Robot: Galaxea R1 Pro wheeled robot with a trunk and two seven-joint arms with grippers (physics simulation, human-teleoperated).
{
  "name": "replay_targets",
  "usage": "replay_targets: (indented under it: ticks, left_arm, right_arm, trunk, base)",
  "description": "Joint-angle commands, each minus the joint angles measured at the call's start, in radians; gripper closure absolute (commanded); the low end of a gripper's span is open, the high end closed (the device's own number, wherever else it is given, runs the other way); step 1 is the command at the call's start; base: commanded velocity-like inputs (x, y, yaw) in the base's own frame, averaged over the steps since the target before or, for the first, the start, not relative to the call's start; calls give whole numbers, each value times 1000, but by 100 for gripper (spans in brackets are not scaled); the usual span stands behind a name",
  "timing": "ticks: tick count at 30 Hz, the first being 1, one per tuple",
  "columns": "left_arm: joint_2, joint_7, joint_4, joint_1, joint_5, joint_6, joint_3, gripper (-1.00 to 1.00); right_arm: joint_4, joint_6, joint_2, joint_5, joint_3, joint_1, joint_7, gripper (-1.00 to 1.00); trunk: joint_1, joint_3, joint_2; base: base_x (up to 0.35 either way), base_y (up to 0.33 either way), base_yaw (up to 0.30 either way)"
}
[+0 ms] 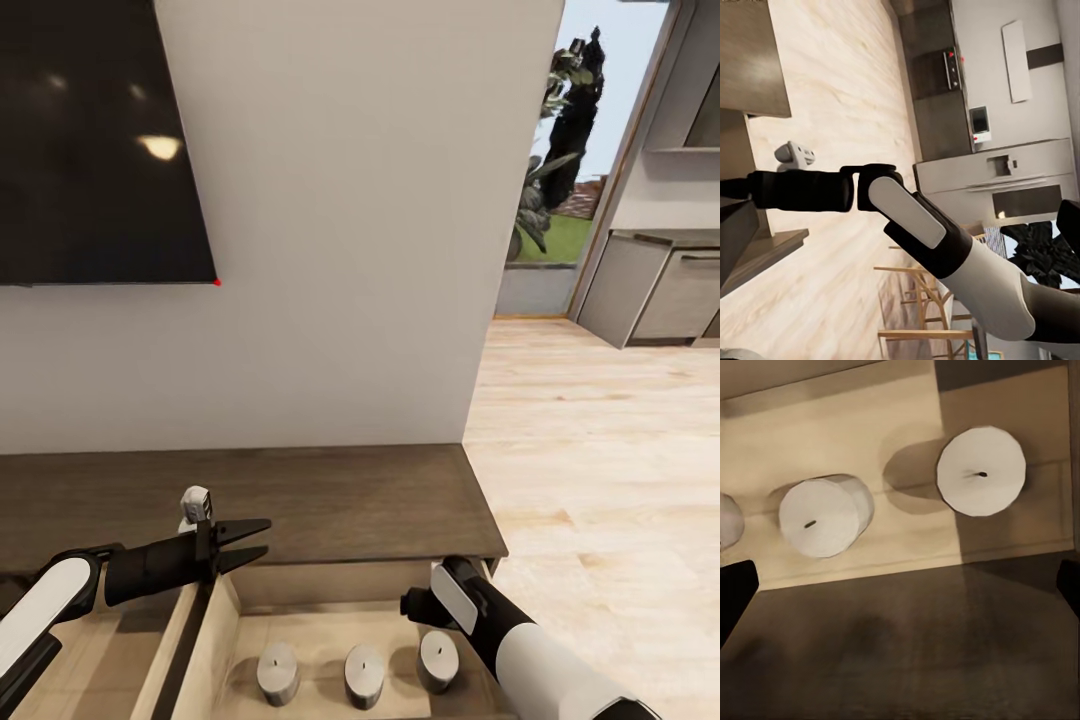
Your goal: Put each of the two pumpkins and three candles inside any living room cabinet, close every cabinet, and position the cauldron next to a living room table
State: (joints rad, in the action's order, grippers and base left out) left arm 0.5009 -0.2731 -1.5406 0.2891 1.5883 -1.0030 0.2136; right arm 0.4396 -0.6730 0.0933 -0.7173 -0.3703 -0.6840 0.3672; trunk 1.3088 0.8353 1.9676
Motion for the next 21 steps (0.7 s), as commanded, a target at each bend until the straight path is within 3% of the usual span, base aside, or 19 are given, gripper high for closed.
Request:
replay_targets:
  ticks: [1,21]
  left_arm:
    - [1,-9,0,1,-8,0,1,-100]
    - [2,-9,0,1,-11,0,1,-100]
  right_arm:
    - [2,-12,0,-10,-7,-1,9,-100]
    - [2,-28,0,-10,-7,0,12,-100]
  trunk:
    - [-4,-2,-7]
    - [-81,-65,-147]
  base:
    - [0,0,0]
    - [0,0,0]
